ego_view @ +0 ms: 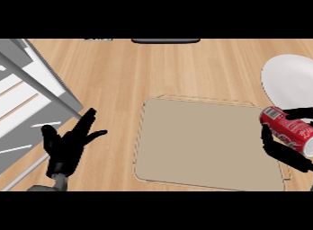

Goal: Pick the can from the tray and place it in the plate

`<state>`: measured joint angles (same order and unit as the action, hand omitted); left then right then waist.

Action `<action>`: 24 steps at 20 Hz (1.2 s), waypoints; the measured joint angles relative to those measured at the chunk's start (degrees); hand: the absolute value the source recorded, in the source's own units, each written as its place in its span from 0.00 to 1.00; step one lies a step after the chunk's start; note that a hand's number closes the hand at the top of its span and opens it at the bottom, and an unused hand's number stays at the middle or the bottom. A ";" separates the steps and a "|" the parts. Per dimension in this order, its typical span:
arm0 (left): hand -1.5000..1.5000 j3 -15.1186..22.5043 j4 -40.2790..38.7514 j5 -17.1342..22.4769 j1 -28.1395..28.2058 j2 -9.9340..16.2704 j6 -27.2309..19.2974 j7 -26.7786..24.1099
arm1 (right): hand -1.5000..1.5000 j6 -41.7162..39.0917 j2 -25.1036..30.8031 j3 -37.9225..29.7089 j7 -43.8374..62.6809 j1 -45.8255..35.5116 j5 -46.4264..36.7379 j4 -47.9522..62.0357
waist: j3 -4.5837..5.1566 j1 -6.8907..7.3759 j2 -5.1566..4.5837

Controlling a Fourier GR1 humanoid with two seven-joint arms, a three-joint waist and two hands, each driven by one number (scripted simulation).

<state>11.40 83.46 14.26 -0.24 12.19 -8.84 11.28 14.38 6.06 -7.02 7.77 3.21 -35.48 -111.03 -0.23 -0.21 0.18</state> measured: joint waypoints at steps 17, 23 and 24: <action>0.50 -0.11 -1.13 -1.60 -1.35 -1.75 1.44 -1.20 | 1.00 6.85 21.00 -24.31 -27.17 -30.52 13.13 57.67 | -0.14 1.94 -0.55; 0.50 0.04 -0.49 -1.61 -1.54 -1.86 2.23 -0.73 | 0.00 6.78 27.35 -26.16 -31.50 -37.45 12.71 75.71 | -0.09 2.77 -0.95; 0.50 0.12 -0.57 -1.70 -1.94 -1.89 2.24 -0.48 | 0.00 6.88 28.05 -25.18 -30.51 -37.65 11.17 77.90 | -0.09 3.07 -1.14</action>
<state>11.52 82.90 12.55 -2.18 10.30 -6.60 10.81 21.25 34.11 -32.20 -22.74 -34.44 -24.31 -33.14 -0.31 2.87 -0.96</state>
